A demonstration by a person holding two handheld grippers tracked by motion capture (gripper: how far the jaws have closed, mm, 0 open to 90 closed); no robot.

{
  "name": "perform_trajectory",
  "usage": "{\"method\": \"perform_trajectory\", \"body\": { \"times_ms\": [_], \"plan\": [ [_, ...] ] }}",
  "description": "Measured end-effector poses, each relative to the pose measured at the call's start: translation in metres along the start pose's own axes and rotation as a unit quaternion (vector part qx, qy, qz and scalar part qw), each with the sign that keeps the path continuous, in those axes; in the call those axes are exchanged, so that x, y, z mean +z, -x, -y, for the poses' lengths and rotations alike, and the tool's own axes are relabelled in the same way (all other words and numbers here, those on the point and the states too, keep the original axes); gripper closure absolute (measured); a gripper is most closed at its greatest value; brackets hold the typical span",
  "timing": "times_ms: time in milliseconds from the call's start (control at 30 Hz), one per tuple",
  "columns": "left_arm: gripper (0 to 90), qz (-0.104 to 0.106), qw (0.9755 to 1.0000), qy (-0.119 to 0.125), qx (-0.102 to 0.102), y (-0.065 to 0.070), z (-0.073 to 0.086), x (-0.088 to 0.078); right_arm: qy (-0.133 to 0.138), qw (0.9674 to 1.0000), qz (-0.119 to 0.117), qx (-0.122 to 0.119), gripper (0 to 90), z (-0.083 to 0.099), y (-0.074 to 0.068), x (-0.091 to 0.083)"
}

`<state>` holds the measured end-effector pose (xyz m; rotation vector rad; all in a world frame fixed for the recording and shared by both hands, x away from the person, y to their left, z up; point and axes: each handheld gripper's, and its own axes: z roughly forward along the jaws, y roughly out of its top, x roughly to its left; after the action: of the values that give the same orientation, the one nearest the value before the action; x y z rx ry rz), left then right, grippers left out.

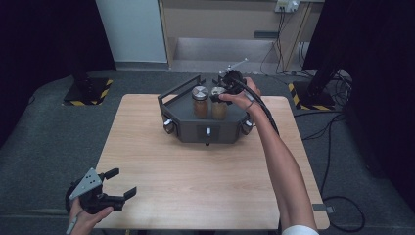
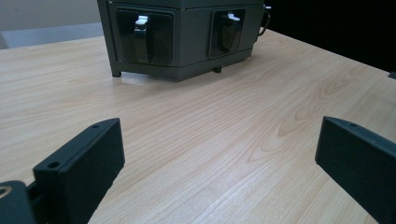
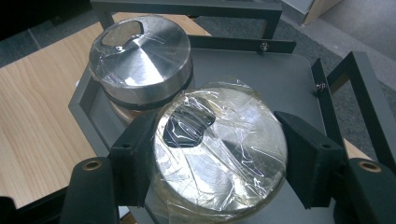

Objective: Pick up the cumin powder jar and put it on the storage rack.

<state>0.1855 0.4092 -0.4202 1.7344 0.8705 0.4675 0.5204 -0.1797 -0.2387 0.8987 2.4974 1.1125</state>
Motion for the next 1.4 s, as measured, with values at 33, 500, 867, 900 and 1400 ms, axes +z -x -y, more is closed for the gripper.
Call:
{"method": "perform_trajectory", "body": {
  "times_ms": [33,500,867,900,1400],
  "plan": [
    [0.5,0.000,1.0000,-0.001,0.001,0.000,0.000,0.000,-0.001,1.0000,-0.003,0.006,32.0,0.001,0.001,-0.001],
    [0.4,0.000,1.0000,0.002,0.003,0.001,0.000,-0.001,0.044,0.9988,0.024,-0.002,4.8,0.010,-0.011,-0.057],
    [0.4,0.001,1.0000,0.002,0.005,0.002,-0.001,0.000,0.104,0.9942,0.025,-0.014,4.3,0.043,-0.028,-0.129],
    [0.4,0.001,1.0000,0.002,0.006,0.002,-0.001,0.000,0.111,0.9936,0.016,-0.012,4.7,0.049,-0.029,-0.133],
    [0.4,0.002,1.0000,-0.002,0.007,0.003,-0.002,0.001,0.162,0.9843,-0.014,-0.068,3.9,0.129,-0.083,-0.188]
  ]
}}
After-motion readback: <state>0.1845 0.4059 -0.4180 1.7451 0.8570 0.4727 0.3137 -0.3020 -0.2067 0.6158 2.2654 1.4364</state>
